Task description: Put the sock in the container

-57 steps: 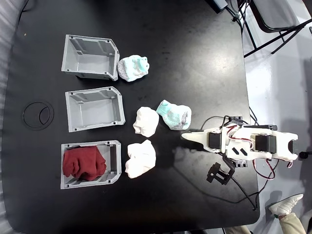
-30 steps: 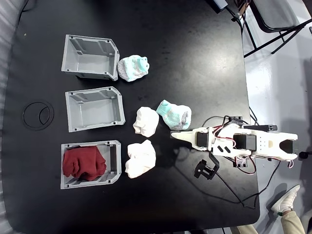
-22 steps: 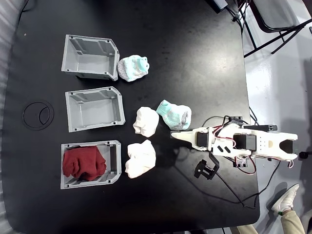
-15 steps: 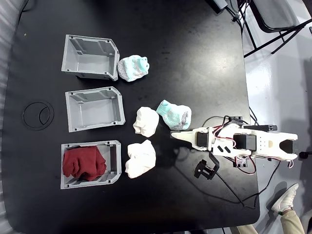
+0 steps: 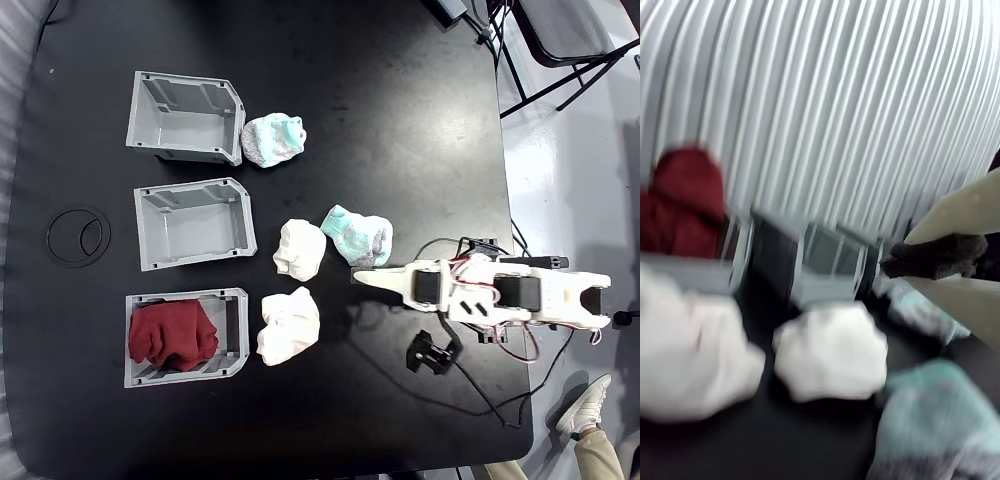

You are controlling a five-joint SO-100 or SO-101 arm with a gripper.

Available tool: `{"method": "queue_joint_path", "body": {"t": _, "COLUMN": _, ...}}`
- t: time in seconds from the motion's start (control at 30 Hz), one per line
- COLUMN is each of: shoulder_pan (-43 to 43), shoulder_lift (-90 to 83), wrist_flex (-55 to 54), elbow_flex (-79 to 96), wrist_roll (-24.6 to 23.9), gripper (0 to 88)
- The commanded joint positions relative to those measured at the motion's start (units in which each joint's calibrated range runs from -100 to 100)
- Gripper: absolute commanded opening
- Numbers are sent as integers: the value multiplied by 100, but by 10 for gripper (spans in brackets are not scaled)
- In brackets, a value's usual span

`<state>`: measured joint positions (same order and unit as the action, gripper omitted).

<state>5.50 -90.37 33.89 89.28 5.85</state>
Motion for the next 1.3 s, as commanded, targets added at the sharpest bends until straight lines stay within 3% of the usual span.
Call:
{"method": "queue_joint_path", "body": {"t": 0.0, "shoulder_pan": -27, "shoulder_lift": 33, "wrist_flex": 761, "elbow_flex": -1047, "wrist_roll": 18, "gripper": 12}}
{"method": "queue_joint_path", "body": {"t": 0.23, "shoulder_pan": -121, "shoulder_lift": 275, "wrist_flex": 2452, "elbow_flex": -2481, "wrist_roll": 30, "gripper": 12}}
{"method": "queue_joint_path", "body": {"t": 0.47, "shoulder_pan": 170, "shoulder_lift": 1973, "wrist_flex": 3442, "elbow_flex": -3572, "wrist_roll": 30, "gripper": 13}}
{"method": "queue_joint_path", "body": {"t": 0.83, "shoulder_pan": 1051, "shoulder_lift": 4550, "wrist_flex": 3494, "elbow_flex": -4780, "wrist_roll": 41, "gripper": 13}}
{"method": "queue_joint_path", "body": {"t": 1.03, "shoulder_pan": 1138, "shoulder_lift": 4926, "wrist_flex": 3494, "elbow_flex": -4789, "wrist_roll": 659, "gripper": 14}}
{"method": "queue_joint_path", "body": {"t": 1.17, "shoulder_pan": 1421, "shoulder_lift": 5001, "wrist_flex": 3468, "elbow_flex": -4789, "wrist_roll": 711, "gripper": 17}}
{"method": "queue_joint_path", "body": {"t": 1.27, "shoulder_pan": 1634, "shoulder_lift": 5010, "wrist_flex": 3485, "elbow_flex": -4726, "wrist_roll": 1168, "gripper": 17}}
